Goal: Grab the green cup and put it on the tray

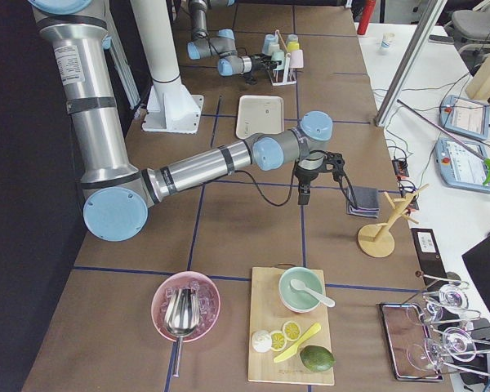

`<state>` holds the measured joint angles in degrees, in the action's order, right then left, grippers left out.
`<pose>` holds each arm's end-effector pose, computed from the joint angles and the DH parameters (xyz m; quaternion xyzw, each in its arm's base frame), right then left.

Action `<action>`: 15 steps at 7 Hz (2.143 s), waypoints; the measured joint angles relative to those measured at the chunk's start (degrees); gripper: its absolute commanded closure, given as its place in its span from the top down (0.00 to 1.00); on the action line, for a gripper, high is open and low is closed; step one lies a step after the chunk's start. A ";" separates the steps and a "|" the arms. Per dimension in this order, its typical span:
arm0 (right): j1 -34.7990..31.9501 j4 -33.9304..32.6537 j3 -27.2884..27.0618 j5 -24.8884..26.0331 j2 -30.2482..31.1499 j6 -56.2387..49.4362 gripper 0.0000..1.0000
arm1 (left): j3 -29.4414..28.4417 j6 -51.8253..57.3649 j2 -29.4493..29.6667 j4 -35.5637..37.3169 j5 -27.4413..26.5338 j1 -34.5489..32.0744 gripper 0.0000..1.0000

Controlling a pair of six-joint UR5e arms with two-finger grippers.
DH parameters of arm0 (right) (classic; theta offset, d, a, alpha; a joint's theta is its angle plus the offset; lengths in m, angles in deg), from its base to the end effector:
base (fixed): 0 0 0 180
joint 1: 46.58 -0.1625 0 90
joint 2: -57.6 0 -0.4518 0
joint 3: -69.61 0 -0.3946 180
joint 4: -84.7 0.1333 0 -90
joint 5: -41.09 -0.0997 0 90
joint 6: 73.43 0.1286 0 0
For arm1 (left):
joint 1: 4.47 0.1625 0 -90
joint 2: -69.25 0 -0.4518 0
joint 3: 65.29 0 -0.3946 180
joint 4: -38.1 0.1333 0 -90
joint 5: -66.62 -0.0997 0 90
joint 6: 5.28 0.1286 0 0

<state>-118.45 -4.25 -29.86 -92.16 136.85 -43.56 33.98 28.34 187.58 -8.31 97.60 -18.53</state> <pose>-0.1380 -0.5666 0.5211 0.0094 -0.4007 0.0258 0.9158 0.5416 -0.3867 0.3957 0.1352 -0.4752 0.7248 0.4802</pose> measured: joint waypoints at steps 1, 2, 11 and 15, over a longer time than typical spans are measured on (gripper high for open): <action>0.04 0.00 0.10 0.01 -0.03 0.12 1.00 | 0.80 2.50 -0.07 0.05 -0.05 -0.08 0.44; 0.06 0.00 0.20 0.01 -0.08 0.17 1.00 | 1.81 4.99 -0.18 0.17 -0.12 -0.17 0.44; 0.07 0.00 0.66 0.01 -0.15 0.37 1.00 | 7.97 7.34 -0.72 7.12 -0.32 -0.69 0.43; 0.11 0.00 0.82 0.01 -0.15 0.47 1.00 | 13.08 7.30 -1.11 11.42 -0.37 -0.72 0.43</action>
<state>-118.35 -4.25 -29.04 -92.15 136.70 -43.09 47.05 35.64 186.47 3.11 97.23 -19.25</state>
